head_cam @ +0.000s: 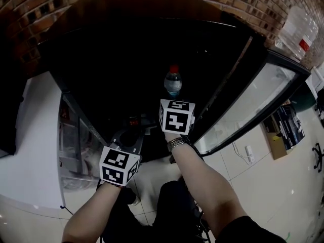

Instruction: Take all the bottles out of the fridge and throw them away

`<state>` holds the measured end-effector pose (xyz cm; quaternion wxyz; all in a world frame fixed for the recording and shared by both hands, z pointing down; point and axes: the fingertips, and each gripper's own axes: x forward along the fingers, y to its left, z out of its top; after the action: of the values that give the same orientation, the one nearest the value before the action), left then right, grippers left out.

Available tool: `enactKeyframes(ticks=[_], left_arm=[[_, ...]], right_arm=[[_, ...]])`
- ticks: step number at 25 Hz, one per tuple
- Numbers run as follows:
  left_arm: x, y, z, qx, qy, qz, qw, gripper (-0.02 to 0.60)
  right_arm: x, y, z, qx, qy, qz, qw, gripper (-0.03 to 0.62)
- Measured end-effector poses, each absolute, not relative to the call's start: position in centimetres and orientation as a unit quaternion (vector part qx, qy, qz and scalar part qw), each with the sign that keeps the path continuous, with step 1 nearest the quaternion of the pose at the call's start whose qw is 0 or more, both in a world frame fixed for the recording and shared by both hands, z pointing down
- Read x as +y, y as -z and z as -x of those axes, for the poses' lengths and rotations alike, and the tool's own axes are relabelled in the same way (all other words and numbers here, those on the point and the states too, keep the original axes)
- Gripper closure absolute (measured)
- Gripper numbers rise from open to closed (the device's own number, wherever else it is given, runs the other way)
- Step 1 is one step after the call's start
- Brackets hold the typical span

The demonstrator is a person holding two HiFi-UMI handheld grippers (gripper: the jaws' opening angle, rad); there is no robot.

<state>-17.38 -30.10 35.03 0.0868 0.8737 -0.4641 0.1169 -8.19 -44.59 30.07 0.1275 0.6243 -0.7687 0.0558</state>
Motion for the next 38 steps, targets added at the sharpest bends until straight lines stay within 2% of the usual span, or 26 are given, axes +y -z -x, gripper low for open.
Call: enactKeyframes(ticks=[21,38], left_arm=[[-20.6,-33.9,15.5,-0.499,-0.118,-0.855,0.077,0.575],[-12.1,-37.7,7.1,-0.488,-0.137,-0.857,0.094,0.575]], right_arm=[[-29.8,-28.7,9.6,-0.835,-0.032,-0.538,0.108,0.324],[-16.6,-34.4,0.6,-0.837,-0.057,-0.522,0.152,0.325]])
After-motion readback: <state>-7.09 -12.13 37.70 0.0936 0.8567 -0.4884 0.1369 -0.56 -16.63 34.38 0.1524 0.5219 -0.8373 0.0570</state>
